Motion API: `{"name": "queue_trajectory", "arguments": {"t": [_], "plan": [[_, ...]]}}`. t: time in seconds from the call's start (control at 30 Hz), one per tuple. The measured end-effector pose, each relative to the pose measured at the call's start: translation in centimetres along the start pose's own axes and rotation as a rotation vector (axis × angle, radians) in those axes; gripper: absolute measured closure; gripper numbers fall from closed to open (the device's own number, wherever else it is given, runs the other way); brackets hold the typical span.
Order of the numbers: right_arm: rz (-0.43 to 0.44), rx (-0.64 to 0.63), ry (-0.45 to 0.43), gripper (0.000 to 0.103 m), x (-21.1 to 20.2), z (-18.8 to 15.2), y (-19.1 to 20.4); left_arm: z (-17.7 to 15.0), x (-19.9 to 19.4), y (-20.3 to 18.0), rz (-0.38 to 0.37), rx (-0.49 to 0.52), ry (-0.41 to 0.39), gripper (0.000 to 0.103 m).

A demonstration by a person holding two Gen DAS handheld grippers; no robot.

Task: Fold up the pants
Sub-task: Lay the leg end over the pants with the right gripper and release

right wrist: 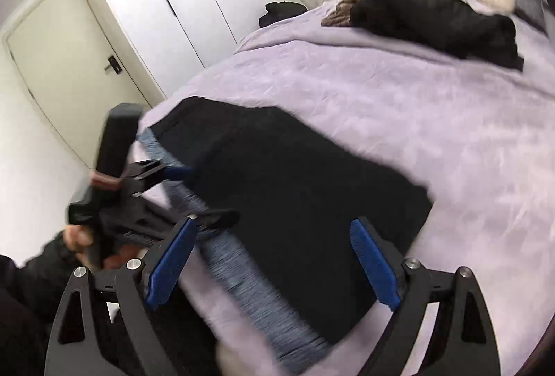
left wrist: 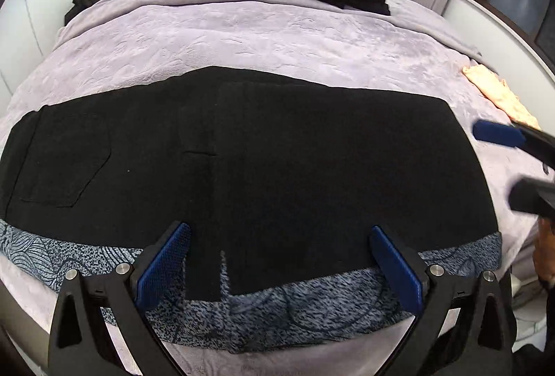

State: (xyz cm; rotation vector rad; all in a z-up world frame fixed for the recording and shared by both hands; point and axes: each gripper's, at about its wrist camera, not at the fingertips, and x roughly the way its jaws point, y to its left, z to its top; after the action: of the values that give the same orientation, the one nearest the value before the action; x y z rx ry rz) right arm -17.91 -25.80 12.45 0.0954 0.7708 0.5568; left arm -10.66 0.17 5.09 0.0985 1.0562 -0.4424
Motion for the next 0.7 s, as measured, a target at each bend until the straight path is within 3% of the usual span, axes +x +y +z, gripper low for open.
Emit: {"name": "queue_trajectory", "arguments": {"t": [0.13, 0.2, 0.3, 0.43, 0.5, 0.57, 0.63, 0.7], "plan": [[-0.105, -0.031, 0.122, 0.011, 6.0, 2.8, -4.4, -0.1, 0.6, 1.7, -0.07, -0.094, 0.012, 0.0], [-0.138, -0.007, 0.163, 0.01, 7.4, 3.1, -5.1, -0.1, 0.6, 1.4, -0.053, -0.081, 0.016, 0.0], [-0.177, 0.015, 0.086, 0.01, 4.7, 3.6, -4.4, 0.0, 0.3, 1.0, -0.034, -0.061, 0.018, 0.0], [-0.237, -0.09, -0.001, 0.008, -0.5, 0.0, -0.6, 0.6, -1.4, 1.1, -0.045, -0.08, -0.005, 0.0], [-0.272, -0.174, 0.032, 0.008, -1.2, -2.4, 1.0, 0.6, -2.2, 1.0, -0.068, -0.07, -0.032, 0.0], [-0.392, -0.275, 0.103, 0.009, -0.6, -4.4, 1.2, 0.6, -1.7, 0.2, -0.034, -0.021, -0.032, 0.0], [-0.379, -0.259, 0.1, 0.009, -1.5, -5.3, 1.2, 0.4, 0.5, -0.1, 0.056, 0.026, 0.036, 0.0], [-0.351, -0.208, 0.092, 0.009, -3.1, -4.8, 0.8, 0.4, 0.4, 0.4, 0.032, -0.017, 0.027, 0.0]]}}
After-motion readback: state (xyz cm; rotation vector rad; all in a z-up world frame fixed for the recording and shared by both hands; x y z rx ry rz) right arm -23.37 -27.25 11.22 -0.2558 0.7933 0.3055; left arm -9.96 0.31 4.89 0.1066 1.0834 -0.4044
